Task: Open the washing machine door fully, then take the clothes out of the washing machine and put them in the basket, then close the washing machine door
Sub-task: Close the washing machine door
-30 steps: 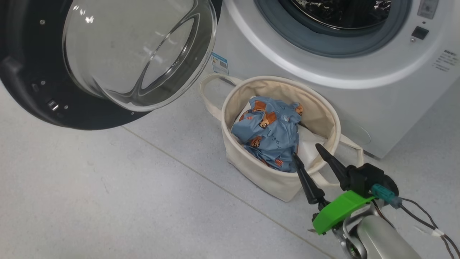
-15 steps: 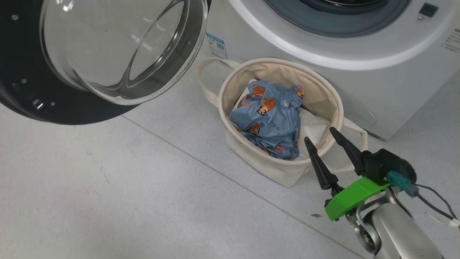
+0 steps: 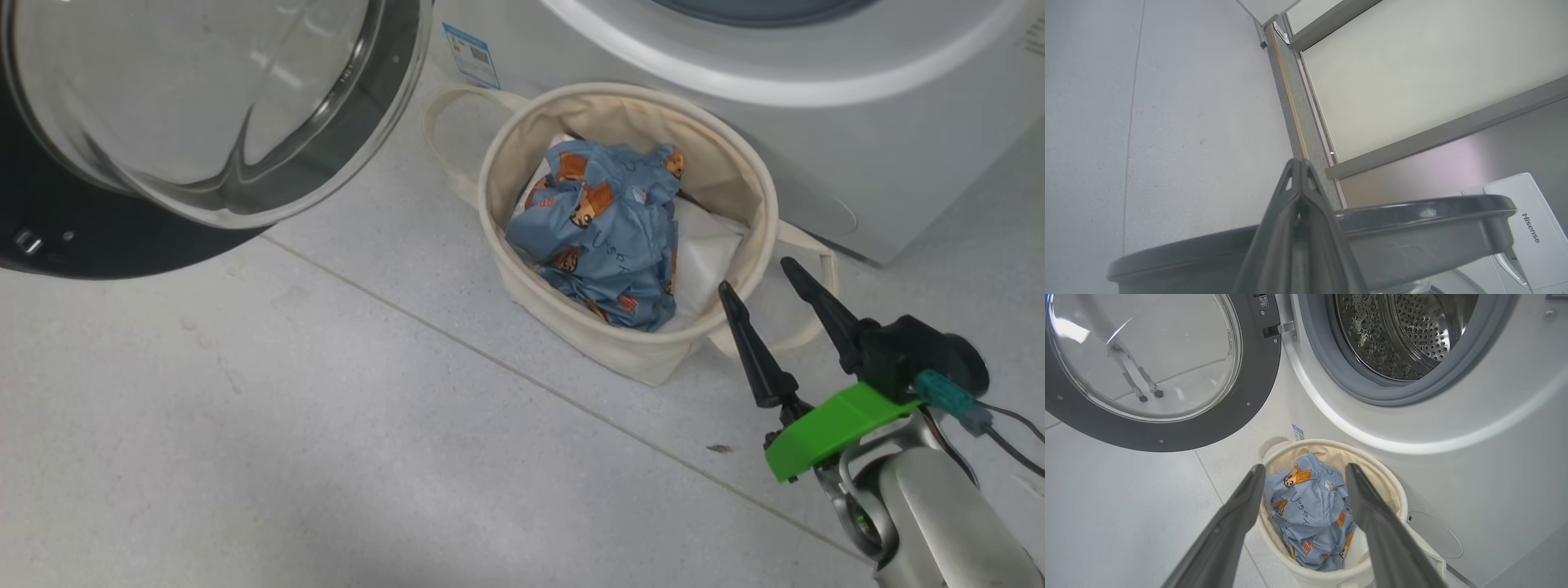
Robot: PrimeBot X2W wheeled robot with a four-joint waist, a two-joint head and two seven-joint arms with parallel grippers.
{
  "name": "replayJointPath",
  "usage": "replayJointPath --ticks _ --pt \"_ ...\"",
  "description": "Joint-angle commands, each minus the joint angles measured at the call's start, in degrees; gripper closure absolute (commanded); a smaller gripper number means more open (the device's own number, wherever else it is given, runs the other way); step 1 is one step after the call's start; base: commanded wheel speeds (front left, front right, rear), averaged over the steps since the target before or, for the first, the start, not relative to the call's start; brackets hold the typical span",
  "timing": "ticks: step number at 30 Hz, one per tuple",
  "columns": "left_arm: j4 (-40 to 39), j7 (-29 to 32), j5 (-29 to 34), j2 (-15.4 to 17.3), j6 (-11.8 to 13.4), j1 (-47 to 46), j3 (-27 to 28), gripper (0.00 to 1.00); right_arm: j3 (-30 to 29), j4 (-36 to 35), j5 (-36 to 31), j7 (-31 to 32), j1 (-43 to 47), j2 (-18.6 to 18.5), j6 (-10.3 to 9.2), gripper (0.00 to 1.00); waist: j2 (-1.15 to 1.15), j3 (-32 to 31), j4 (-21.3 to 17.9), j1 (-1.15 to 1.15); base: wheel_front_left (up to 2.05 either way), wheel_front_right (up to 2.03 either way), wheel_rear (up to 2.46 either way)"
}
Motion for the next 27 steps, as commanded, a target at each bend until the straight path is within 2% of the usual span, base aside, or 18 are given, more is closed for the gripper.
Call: replayJointPath --ticks 1,5,9,16,27 --pt "-1.2 -1.0 0.5 4.4 -0.4 -1.9 0.9 1.0 0.7 -2.7 -0.7 0.4 0.4 -0.2 0.43 0.0 0.0 0.7 -0.4 0.0 0.0 0.0 0.0" --pt "-0.6 -1.8 0.2 4.4 -0.4 -2.6 0.1 1.0 0.3 -3.7 -0.9 0.9 1.0 -0.4 0.43 0.0 0.0 0.7 -0.8 0.0 0.0 0.0 0.0" --pt "0.1 -0.9 1.0 2.8 -0.4 -2.6 -2.7 1.0 -0.7 -3.2 -0.5 0.6 3.0 -0.6 0.43 0.0 0.0 -1.3 0.5 0.0 0.0 0.0 0.0" --pt "0.9 1.7 1.5 2.3 -0.4 -2.7 -6.0 1.0 1.2 -3.2 0.0 1.5 3.2 -1.3 0.43 0.0 0.0 -2.6 1.0 0.0 0.0 0.0 0.0" --pt "-6.2 9.7 -0.3 1.1 -0.4 2.1 -11.6 1.0 4.7 -0.4 1.8 0.7 2.2 -0.7 0.43 0.0 0.0 -5.9 1.4 0.0 0.0 0.0 0.0"
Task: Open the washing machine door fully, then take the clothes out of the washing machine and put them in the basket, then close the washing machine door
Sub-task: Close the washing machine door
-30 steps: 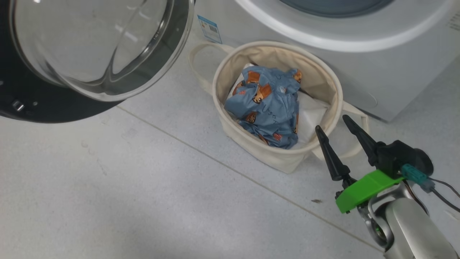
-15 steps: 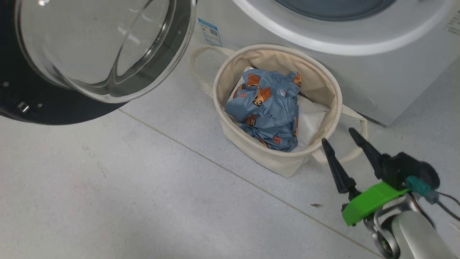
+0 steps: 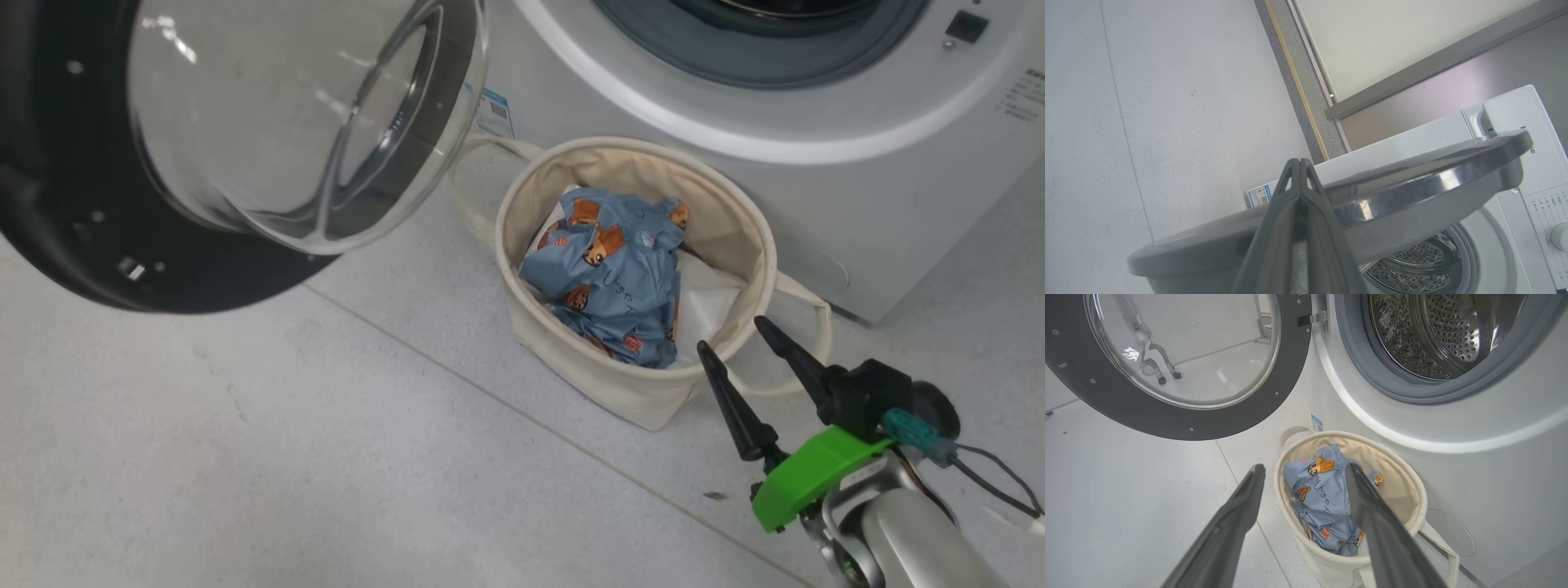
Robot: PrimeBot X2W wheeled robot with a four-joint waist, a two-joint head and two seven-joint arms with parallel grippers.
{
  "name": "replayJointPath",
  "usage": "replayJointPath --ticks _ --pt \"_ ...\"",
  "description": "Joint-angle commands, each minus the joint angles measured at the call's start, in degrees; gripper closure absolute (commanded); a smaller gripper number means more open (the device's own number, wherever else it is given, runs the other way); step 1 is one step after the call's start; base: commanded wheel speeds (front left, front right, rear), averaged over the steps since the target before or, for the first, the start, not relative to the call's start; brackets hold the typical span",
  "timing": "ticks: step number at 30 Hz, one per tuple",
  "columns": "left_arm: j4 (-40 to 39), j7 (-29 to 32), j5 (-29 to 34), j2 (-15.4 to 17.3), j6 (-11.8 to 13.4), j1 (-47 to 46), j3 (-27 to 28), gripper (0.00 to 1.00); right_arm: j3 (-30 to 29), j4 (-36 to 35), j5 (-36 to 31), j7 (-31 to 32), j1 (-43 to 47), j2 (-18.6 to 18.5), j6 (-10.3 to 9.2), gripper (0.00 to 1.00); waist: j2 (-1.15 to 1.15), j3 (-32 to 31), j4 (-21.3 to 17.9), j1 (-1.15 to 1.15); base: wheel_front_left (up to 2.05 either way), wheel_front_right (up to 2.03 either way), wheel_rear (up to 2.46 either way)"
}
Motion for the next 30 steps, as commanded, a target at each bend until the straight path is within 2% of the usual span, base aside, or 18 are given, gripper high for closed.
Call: replayJointPath --ticks 1,7,15,21,30 --pt "-3.4 2.4 -0.5 1.9 -0.4 0.0 -0.5 1.0 1.5 -1.1 0.6 -0.9 -1.0 0.4 0.43 0.0 0.0 -0.9 0.0 0.0 0.0 0.0 0.0" --pt "-9.6 6.7 -1.8 0.9 -0.4 3.7 -3.5 1.0 2.4 1.5 1.5 -2.8 -0.9 1.9 0.43 0.0 0.0 -3.9 -0.2 0.0 0.0 0.0 0.0" --pt "-19.3 8.7 -1.7 -1.4 -0.4 10.9 -8.1 1.0 2.1 5.6 2.4 -6.0 0.8 4.7 0.43 0.0 0.0 -9.2 -1.0 0.0 0.0 0.0 0.0" --pt "-25.2 8.1 -0.4 -3.5 -0.4 15.7 -11.4 1.0 1.6 8.0 2.8 -7.7 2.1 6.7 0.43 0.0 0.0 -12.7 -1.9 0.0 0.0 0.0 0.0" --pt "-28.0 4.8 2.3 -8.6 -0.4 18.4 -16.3 1.0 0.7 9.7 3.2 -9.0 3.9 8.7 0.43 0.0 0.0 -16.0 -4.1 0.0 0.0 0.0 0.0"
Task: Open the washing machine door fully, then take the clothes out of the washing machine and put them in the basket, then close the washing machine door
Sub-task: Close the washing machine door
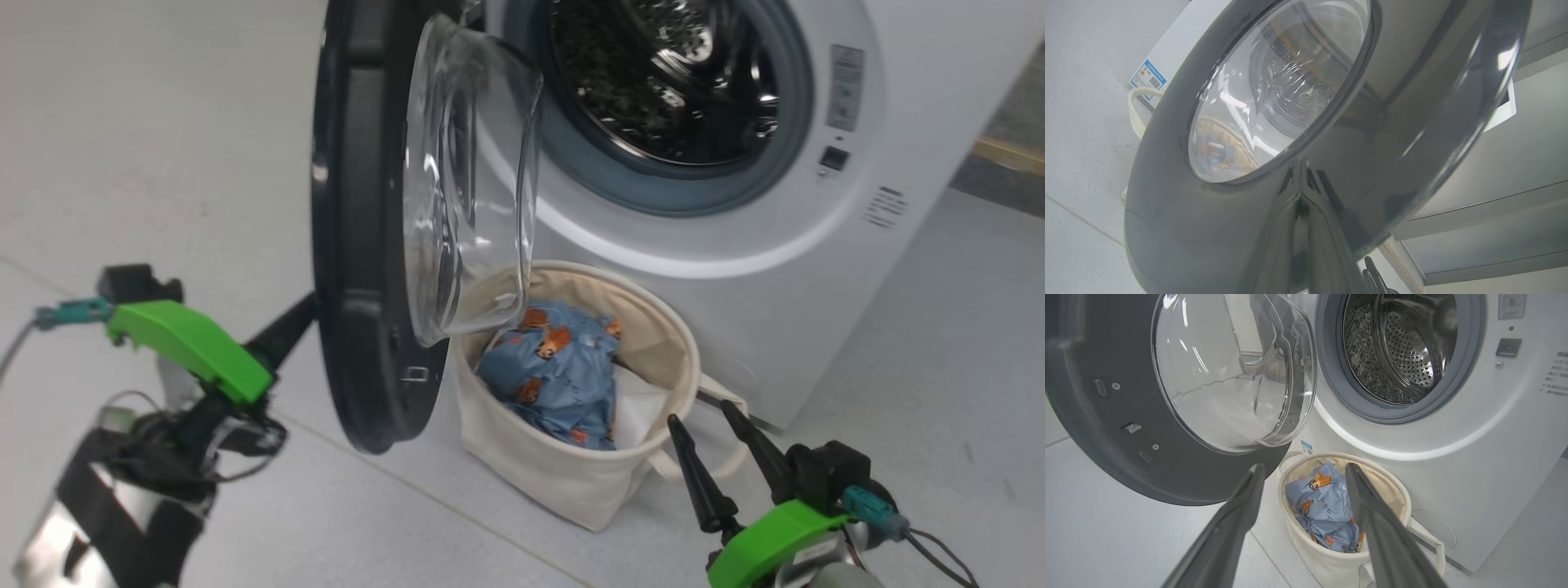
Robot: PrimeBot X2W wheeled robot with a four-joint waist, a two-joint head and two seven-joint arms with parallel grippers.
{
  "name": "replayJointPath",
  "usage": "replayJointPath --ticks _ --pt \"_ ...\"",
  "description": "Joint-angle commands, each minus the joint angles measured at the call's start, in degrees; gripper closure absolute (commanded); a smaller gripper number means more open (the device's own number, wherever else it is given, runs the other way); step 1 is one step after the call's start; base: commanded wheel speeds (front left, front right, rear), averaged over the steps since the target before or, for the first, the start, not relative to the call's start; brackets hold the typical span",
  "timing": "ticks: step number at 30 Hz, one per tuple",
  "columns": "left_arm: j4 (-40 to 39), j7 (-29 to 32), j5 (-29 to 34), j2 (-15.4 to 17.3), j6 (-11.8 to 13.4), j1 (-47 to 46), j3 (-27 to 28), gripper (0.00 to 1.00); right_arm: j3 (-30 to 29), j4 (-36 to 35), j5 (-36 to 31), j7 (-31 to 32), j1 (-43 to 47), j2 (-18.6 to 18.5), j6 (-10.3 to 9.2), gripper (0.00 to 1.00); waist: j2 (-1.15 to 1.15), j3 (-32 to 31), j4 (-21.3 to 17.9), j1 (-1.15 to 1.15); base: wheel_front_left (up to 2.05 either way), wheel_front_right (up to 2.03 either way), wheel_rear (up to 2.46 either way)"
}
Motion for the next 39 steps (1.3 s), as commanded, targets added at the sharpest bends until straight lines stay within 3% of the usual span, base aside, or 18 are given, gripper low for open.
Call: replayJointPath --ticks 1,14,27,39 --pt "-2.0 -1.2 0.6 0.8 -0.4 -2.0 1.3 1.0 0.7 -1.4 0.4 -0.8 -0.9 0.7 0.43 0.0 0.0 -0.4 -1.4 0.0 0.0 0.0 0.0" --pt "-1.5 -8.4 0.6 -1.5 -0.4 -1.2 -1.3 1.0 -0.5 -1.4 -0.2 -1.2 -0.9 1.1 0.43 0.0 0.0 0.0 -8.4 0.0 0.0 0.0 0.0" --pt "-5.9 -11.8 -0.1 -2.4 -0.4 -0.6 -6.6 1.0 -1.3 -2.5 -0.8 -1.3 -1.7 1.0 0.43 0.0 0.0 2.1 -14.7 0.0 0.0 0.0 0.0" --pt "-3.0 -16.1 -1.1 -1.4 -0.4 -3.1 -8.7 1.0 -3.0 -4.7 -1.5 -1.3 -3.1 1.5 0.43 0.0 0.0 5.7 -24.7 0.0 0.0 0.0 0.0"
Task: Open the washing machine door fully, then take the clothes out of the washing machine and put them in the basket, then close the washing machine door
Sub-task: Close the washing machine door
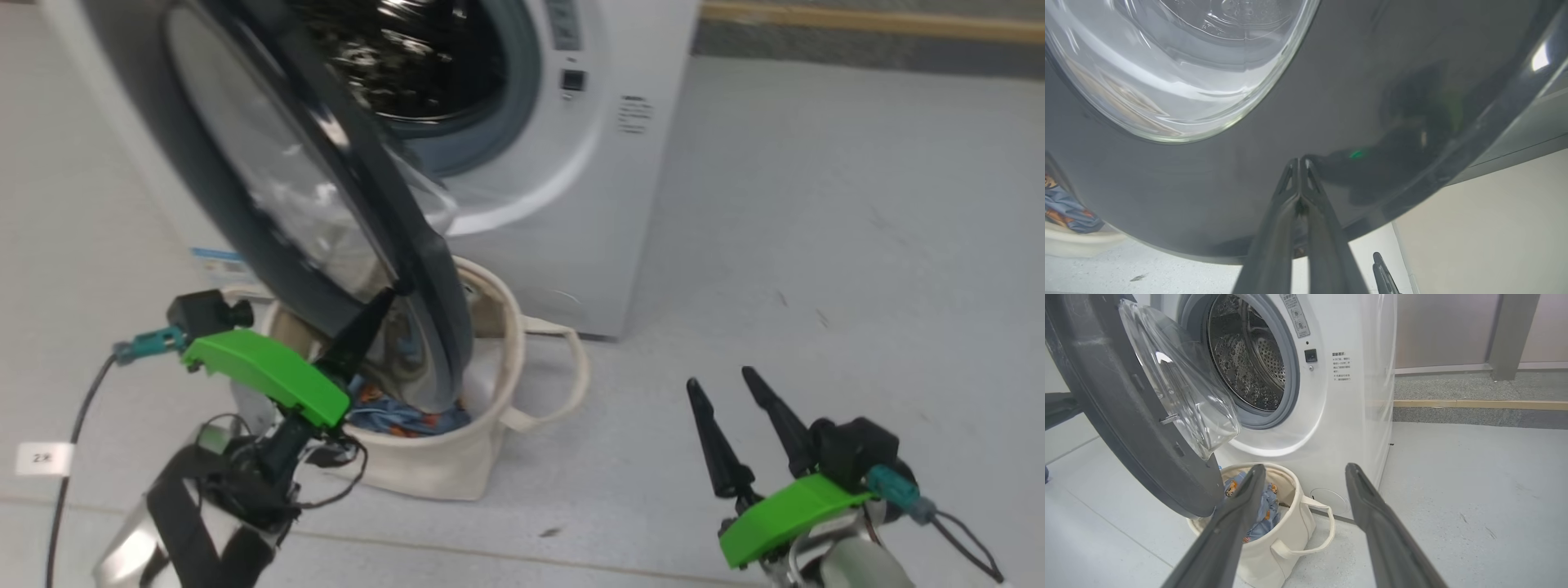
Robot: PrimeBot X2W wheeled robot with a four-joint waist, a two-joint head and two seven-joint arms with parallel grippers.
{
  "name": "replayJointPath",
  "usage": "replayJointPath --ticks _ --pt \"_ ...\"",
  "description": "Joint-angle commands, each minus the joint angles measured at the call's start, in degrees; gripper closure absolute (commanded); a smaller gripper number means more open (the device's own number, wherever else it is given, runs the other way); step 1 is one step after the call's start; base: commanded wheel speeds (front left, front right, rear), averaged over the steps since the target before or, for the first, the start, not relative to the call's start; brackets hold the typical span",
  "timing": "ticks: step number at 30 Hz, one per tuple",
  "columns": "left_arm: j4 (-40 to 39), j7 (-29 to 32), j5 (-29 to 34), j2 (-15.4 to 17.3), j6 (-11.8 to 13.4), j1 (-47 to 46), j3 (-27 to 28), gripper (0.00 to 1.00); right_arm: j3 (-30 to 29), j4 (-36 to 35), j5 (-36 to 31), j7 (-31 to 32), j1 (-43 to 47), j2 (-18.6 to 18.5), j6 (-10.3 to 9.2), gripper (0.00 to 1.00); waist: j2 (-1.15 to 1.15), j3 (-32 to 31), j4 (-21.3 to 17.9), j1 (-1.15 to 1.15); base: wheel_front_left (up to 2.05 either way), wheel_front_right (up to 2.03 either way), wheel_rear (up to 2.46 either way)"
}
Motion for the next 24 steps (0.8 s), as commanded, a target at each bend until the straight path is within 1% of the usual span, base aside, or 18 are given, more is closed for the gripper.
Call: replayJointPath --ticks 1,8,9,14,20,24 --pt "-1.2 -1.0 -0.9 2.2 -0.4 -4.6 1.9 1.0 0.3 -2.3 -0.5 -0.7 -2.5 0.6 0.43 0.0 0.0 1.9 -3.6 0.0 0.0 0.0 0.0" --pt "0.7 -4.3 -0.9 4.4 -0.4 -7.0 2.0 1.0 -0.9 -3.4 -0.7 -0.7 -3.2 1.3 0.43 0.0 0.0 4.1 -9.4 0.0 0.0 0.0 0.0" --pt "0.7 -4.3 -0.9 4.4 -0.4 -7.0 2.0 1.0 -0.9 -3.4 -0.7 -0.7 -3.2 1.3 0.43 0.0 0.0 4.1 -9.4 0.0 0.0 0.0 0.0" --pt "2.4 -6.5 -1.3 5.9 -0.4 -8.8 2.2 1.0 -1.3 -3.8 -0.7 -0.7 -3.9 1.7 0.43 0.0 0.0 5.1 -12.0 0.0 0.0 0.0 0.0" --pt "3.7 -8.2 -2.2 7.0 -0.4 -10.4 1.7 1.0 -1.8 -4.2 -0.8 -0.7 -4.1 2.1 0.43 0.0 0.0 5.6 -13.2 0.0 0.0 0.0 0.0" --pt "3.4 -9.3 -2.0 7.8 -0.4 -10.3 0.4 1.0 -2.4 -4.3 -1.1 -0.7 -4.0 2.1 0.43 0.0 0.0 5.5 -12.7 0.0 0.0 0.0 0.0"
